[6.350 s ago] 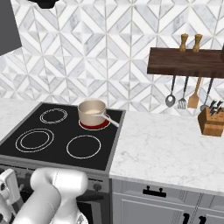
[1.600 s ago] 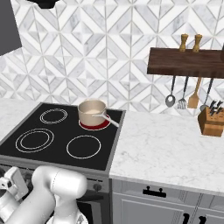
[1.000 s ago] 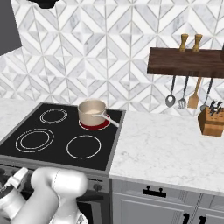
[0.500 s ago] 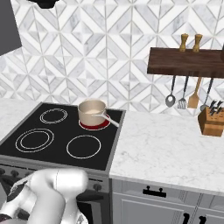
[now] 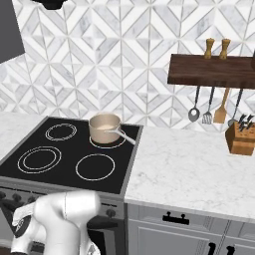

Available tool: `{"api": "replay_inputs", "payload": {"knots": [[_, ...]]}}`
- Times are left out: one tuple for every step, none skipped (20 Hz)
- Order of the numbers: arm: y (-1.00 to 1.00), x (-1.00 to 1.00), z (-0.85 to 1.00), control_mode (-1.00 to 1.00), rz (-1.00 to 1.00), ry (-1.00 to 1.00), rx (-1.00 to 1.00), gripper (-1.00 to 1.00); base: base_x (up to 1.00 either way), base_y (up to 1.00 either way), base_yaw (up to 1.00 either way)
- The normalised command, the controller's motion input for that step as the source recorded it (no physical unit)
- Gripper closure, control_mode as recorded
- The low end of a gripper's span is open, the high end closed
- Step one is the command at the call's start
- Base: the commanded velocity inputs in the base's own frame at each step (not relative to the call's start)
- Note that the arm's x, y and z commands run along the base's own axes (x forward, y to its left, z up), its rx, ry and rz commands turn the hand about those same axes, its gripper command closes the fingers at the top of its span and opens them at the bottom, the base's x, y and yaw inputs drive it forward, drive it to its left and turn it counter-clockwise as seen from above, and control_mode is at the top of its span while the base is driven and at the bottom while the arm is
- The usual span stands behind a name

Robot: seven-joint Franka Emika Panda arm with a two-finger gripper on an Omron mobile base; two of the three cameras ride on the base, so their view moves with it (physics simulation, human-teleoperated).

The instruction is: Turn off the rear right burner of the stove.

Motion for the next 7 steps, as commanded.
{"api": "replay_inputs", "payload": {"knots": [[-0.29,-0.05,0.39,-1.00,-0.21,-0.26,0.55,1.00,0.00,0.00,0.00],[-0.30,-0.06,0.41,-1.00,-0.22,-0.26,0.52,1.00,0.00,0.00,0.00],[-0.24,-0.06,0.39,-1.00,-0.23,-0.26,0.43,1.00,0.00,0.00,0.00],[0.00,-0.26,0.39,-1.00,-0.09,-0.28,0.22,1.00,0.00,0.00,0.00],[0.00,0.00,0.00,-1.00,0.00,-0.12,0.00,1.00,0.00,0.00,0.00],[0.00,0.00,0.00,-1.00,0.00,0.00,0.00,1.00,0.00,0.00,0.00],[0.00,0.00,0.00,-1.00,0.00,0.00,0.00,1.00,0.00,0.00,0.00]]}}
